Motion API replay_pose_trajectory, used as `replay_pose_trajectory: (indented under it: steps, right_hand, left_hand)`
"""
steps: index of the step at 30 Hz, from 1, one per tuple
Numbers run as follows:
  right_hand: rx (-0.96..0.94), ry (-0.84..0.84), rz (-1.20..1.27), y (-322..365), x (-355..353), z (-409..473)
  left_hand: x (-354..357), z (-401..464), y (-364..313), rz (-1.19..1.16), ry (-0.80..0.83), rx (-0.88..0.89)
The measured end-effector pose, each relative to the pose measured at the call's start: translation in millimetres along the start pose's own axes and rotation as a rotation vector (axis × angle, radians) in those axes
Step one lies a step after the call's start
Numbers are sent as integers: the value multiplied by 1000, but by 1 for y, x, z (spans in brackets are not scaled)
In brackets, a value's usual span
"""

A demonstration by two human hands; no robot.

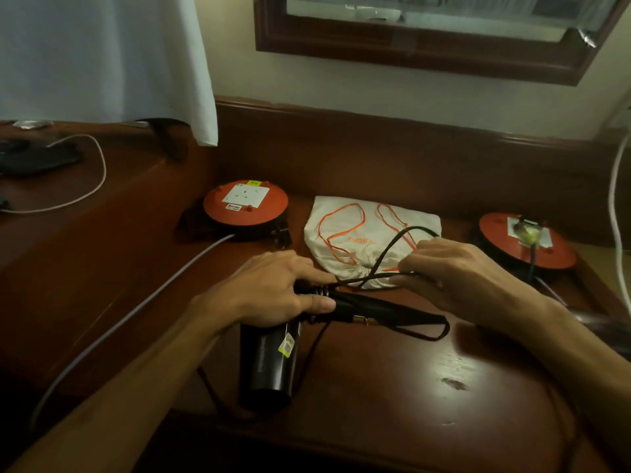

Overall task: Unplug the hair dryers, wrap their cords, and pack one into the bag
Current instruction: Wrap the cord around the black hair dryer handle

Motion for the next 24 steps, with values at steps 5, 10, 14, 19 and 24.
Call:
replay_pose_trajectory:
  steps: [5,10,14,19,24]
  right_hand:
    - [-9,-103,-93,-2,-41,-8]
    - [135,-29,173,0,-42,-25]
    - [176,128,495,49,1,-37]
    - [149,205,564,88,58,-45]
    - [30,253,324,96,108,-49]
  left_hand:
    - [-28,-7,-14,83,-49,23]
    - [-37,-15,5,43,-186,-55]
    - [-27,-16,24,-219,-320,-110]
    - [17,-18,31,-458,-294,-102]
    - [33,-23,31,-466,-274,-97]
Point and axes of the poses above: each hand's wrist, its own z-axis towards the middle knuckle, its own x-axis out of the palm, y = z × x, the point moved 10 cm from there along z, towards the middle knuckle, and after that the axes turned 3 degrees about -y, right-handed, at the moved point
